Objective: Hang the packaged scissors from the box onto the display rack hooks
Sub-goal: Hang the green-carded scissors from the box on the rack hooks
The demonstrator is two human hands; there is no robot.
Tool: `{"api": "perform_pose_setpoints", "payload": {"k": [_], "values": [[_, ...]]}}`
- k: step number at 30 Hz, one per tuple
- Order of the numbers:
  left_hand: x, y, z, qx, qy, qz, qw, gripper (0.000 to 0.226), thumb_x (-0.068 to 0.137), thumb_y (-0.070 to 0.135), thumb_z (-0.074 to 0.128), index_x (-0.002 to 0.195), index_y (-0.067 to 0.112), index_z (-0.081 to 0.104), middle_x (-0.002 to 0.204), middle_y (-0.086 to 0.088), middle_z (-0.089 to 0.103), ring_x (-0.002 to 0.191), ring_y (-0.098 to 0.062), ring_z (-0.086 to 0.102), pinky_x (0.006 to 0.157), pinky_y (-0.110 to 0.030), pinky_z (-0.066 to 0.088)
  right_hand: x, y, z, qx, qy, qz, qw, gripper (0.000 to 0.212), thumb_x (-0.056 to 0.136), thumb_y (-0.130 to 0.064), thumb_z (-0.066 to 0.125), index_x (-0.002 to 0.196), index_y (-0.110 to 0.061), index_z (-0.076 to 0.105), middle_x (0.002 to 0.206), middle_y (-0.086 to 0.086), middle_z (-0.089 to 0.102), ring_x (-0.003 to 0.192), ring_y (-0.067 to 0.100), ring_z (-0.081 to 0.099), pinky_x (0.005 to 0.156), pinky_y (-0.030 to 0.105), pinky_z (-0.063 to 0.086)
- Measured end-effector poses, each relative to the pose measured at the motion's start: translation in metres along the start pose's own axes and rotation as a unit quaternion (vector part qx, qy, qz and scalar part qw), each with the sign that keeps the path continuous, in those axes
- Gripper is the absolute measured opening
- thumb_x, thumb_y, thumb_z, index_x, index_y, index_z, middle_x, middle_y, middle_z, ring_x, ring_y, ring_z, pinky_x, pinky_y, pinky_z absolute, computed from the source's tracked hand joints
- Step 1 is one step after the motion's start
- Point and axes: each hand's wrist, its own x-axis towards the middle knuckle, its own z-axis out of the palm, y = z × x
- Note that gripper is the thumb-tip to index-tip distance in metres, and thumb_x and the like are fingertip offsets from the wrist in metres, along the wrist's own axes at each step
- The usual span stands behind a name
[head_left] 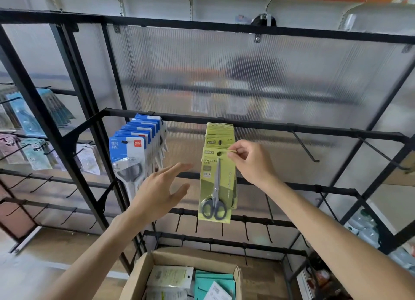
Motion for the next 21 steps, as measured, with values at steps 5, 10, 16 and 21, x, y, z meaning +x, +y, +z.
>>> {"api": "perform_pose_setpoints", "payload": {"k": [5,10,16,21], "values": [[0.007,0.003,0.008,-0.010,-0.002,0.009,1.000,0.048,0.094,0.030,0.063,0.139,0.034,0.049,0.136,0.019,0.058,0.121,-0.007,0.058,0.102,-0.038,0.050,0.022,-0.006,0.014,-0.054,-0.003,0.018,0.998,0.016,0.087,-0.027,0.076,0.095,-0.017,0.066,0.079,-0.005,0.067,0.069,0.009,0.063,0.059,0.018,0.049],[0.015,0.017,0.016,-0.023,-0.012,0.024,0.999,0.049,0.094,0.029,0.062,0.141,0.032,0.047,0.137,0.017,0.057,0.125,-0.006,0.055,0.102,-0.039,0.050,0.050,-0.002,0.023,-0.072,0.028,0.044,0.996,0.029,0.086,-0.029,0.078,0.105,-0.012,0.066,0.095,-0.002,0.065,0.084,0.012,0.061,0.059,0.011,0.036],[0.014,0.026,0.019,-0.022,-0.006,0.041,0.999,0.051,0.094,0.027,0.063,0.142,0.031,0.047,0.137,0.016,0.057,0.125,-0.005,0.054,0.102,-0.036,0.049,0.047,-0.002,0.017,-0.091,0.006,0.065,0.994,0.036,0.081,-0.028,0.082,0.107,-0.014,0.062,0.107,0.000,0.055,0.095,0.015,0.057,0.065,0.012,0.035],[0.006,0.016,0.014,-0.016,0.001,0.030,0.999,0.050,0.093,0.030,0.063,0.139,0.035,0.047,0.135,0.018,0.057,0.124,-0.004,0.054,0.102,-0.036,0.049,0.006,0.002,0.014,-0.136,-0.009,0.014,0.991,0.046,0.081,-0.031,0.082,0.116,-0.015,0.057,0.115,-0.001,0.047,0.094,0.012,0.050,0.075,0.016,0.036]]}}
